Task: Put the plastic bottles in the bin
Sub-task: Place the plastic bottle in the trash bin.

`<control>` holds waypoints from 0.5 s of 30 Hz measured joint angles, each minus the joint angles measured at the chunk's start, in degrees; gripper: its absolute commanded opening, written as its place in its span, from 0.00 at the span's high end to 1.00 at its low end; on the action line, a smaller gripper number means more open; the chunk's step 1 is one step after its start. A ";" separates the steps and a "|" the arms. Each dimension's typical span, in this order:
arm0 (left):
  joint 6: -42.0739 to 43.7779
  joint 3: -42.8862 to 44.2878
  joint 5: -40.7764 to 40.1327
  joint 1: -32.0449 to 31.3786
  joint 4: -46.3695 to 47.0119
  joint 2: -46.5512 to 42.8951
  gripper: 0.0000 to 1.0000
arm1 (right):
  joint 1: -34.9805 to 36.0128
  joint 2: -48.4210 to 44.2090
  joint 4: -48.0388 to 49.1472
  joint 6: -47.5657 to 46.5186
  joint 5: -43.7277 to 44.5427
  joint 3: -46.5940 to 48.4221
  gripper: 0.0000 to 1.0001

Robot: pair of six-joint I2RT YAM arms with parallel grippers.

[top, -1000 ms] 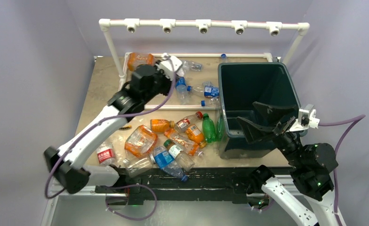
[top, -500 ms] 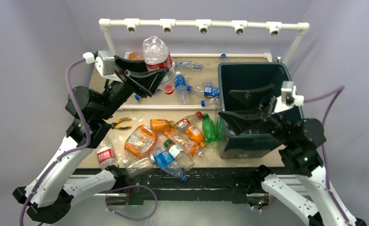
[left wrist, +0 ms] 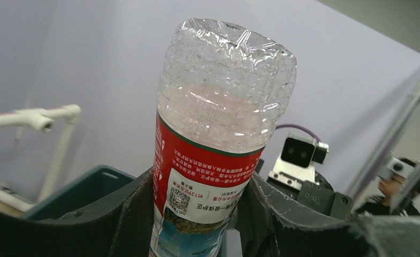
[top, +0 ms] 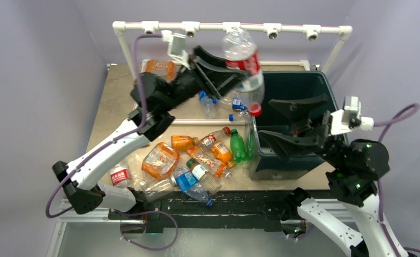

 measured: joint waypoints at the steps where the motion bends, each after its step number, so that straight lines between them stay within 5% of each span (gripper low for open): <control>1: 0.50 1.42 0.24 -2.10 -0.22 1.64 1.00 | -0.11 -1.01 -0.20 -0.52 0.15 0.22 0.01; 6: 2.19 6.23 1.33 -7.32 -0.76 6.88 1.00 | -0.44 -5.62 -3.78 -3.76 4.09 0.28 0.01; 15: 1.75 1.49 -0.07 -9.11 0.83 4.72 1.00 | -0.52 -5.07 -11.37 -7.65 12.11 0.81 0.02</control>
